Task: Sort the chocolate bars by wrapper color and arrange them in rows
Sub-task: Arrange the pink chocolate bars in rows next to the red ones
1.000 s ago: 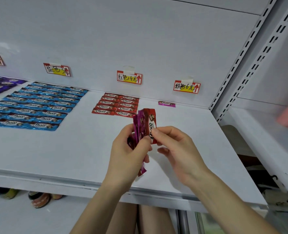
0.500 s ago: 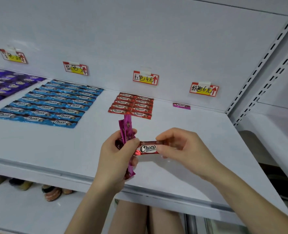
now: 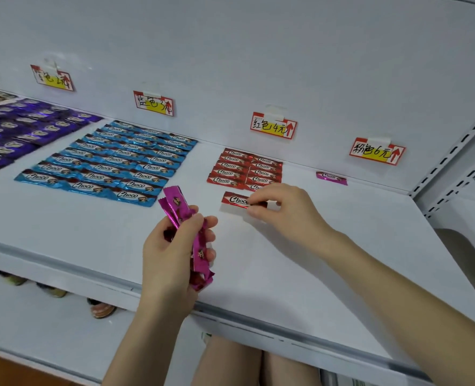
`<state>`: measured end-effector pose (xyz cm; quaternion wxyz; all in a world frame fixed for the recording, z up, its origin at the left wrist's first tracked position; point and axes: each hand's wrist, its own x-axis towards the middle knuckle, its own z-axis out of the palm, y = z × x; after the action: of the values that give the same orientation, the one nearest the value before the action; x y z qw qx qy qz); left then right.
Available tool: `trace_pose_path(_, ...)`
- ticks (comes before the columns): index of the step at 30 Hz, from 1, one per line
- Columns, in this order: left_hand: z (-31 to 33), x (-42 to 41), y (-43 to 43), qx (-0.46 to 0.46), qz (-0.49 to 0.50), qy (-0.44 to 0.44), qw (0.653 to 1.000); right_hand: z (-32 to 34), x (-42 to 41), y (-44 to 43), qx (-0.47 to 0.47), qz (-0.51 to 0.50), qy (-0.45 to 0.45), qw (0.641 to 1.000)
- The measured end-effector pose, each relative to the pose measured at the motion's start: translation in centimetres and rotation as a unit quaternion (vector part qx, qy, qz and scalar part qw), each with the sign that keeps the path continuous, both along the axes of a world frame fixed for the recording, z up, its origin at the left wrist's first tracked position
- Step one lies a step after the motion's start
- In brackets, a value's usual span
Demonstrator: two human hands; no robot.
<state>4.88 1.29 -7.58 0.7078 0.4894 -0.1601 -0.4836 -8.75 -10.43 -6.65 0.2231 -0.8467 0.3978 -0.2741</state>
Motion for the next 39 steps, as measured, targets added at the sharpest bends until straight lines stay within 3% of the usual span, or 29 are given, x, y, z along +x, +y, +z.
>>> trace_pose_path(5, 0.1, 0.6, 0.0, -0.005, 0.002, 0.013, 1.0, -0.8, 2.3, -1.3, -0.007, 0.021, 0.065, 0.998)
trace_pose_path(10, 0.2, 0.6, -0.1, 0.0, -0.001, 0.024, 1.0, -1.8, 2.7, -1.6, -0.075, 0.022, 0.101, 0.992)
trace_pose_path(21, 0.2, 0.9, -0.3, 0.007, 0.001, 0.05, 0.999, -2.1, 4.4, -2.0, -0.066, 0.027, 0.163, 0.984)
trace_pose_path(39, -0.1, 0.9, -0.3, -0.002, -0.007, 0.038, 0.999, -3.0, 4.3, -1.9, -0.126, 0.015, 0.151, 0.98)
